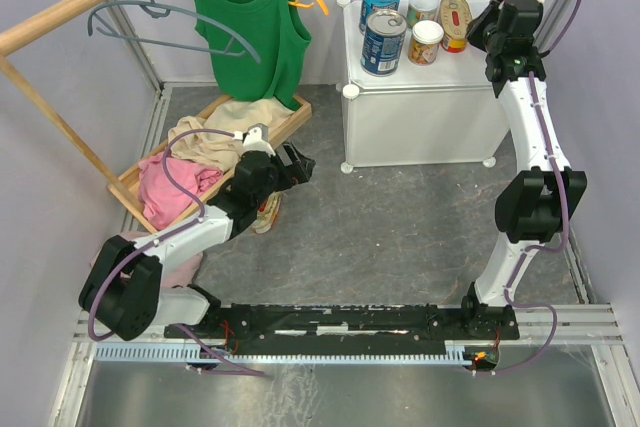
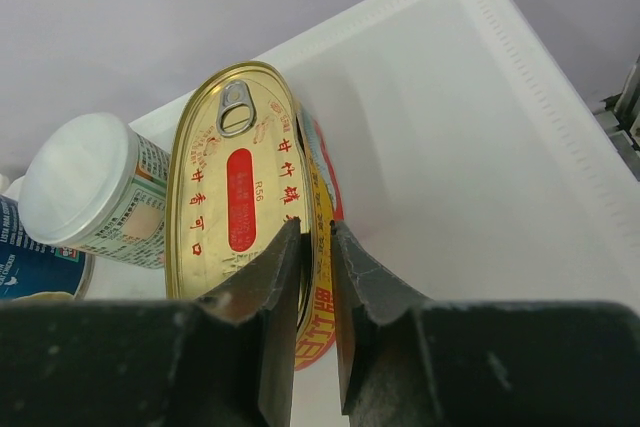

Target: Place and organize the canned foods onto the counter

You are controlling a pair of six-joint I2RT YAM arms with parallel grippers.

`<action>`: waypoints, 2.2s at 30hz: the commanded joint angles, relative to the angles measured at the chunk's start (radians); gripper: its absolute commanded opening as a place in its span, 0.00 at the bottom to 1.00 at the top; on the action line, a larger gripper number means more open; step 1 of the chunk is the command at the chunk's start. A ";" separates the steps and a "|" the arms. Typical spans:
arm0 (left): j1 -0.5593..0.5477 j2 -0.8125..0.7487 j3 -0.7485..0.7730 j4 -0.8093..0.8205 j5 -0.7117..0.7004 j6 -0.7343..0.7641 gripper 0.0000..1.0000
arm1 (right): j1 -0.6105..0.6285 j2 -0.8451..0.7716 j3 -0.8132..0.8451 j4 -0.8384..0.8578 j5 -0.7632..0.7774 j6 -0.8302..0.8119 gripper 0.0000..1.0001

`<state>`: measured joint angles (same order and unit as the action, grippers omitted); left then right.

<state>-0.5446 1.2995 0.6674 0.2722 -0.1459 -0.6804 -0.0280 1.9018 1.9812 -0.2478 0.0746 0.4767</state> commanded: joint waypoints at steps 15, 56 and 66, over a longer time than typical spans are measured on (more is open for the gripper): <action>0.007 -0.030 0.021 0.025 0.011 -0.012 1.00 | -0.020 -0.017 0.063 -0.079 0.022 -0.044 0.26; 0.007 -0.171 0.175 -0.484 -0.158 0.124 0.99 | 0.035 -0.341 -0.015 -0.119 -0.045 -0.071 0.87; 0.006 -0.227 0.189 -0.762 -0.189 0.081 0.99 | 0.087 -0.543 -0.231 -0.074 -0.066 -0.034 0.87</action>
<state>-0.5446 1.0790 0.8093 -0.3531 -0.2985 -0.6048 0.0399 1.4548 1.8057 -0.3752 0.0257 0.4229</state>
